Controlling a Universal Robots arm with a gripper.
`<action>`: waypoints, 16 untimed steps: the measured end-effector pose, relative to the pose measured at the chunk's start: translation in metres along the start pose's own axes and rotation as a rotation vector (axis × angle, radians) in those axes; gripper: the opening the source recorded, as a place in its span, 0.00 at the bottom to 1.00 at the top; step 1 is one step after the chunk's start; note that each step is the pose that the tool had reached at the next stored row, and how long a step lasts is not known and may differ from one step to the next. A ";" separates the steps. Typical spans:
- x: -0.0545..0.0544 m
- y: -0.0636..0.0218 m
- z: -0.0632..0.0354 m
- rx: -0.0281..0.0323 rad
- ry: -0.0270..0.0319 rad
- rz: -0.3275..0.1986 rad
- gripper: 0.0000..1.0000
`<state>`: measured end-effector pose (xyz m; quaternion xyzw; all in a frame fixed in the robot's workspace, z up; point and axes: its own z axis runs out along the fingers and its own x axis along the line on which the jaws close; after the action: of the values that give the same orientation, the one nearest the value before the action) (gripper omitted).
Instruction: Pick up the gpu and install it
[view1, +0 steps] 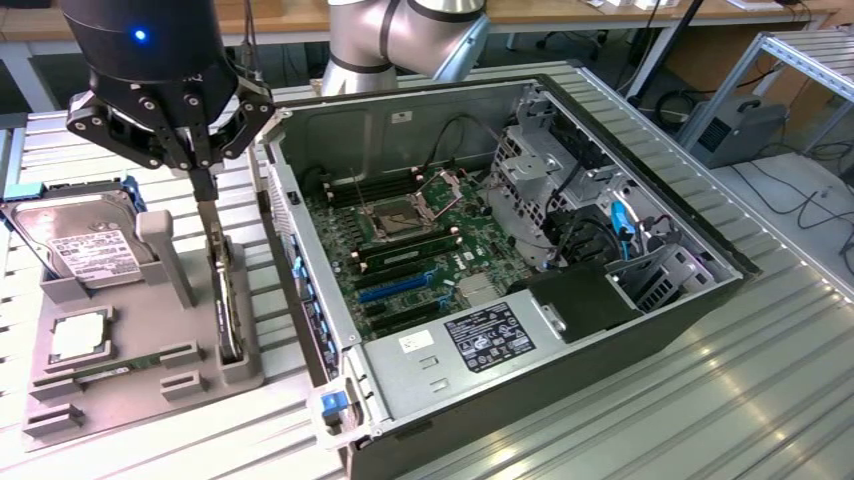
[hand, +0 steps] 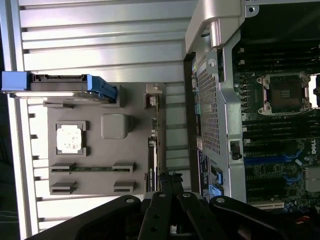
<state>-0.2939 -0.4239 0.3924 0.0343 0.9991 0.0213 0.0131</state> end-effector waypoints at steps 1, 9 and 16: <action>0.000 -0.0005 0.0000 0.0000 0.0000 0.000 0.11; 0.000 -0.0040 -0.0002 0.0000 0.0000 0.000 0.11; 0.000 -0.0070 -0.0003 0.0000 0.0000 0.000 0.11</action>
<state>-0.2939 -0.4310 0.3924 0.0343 0.9991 0.0213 0.0131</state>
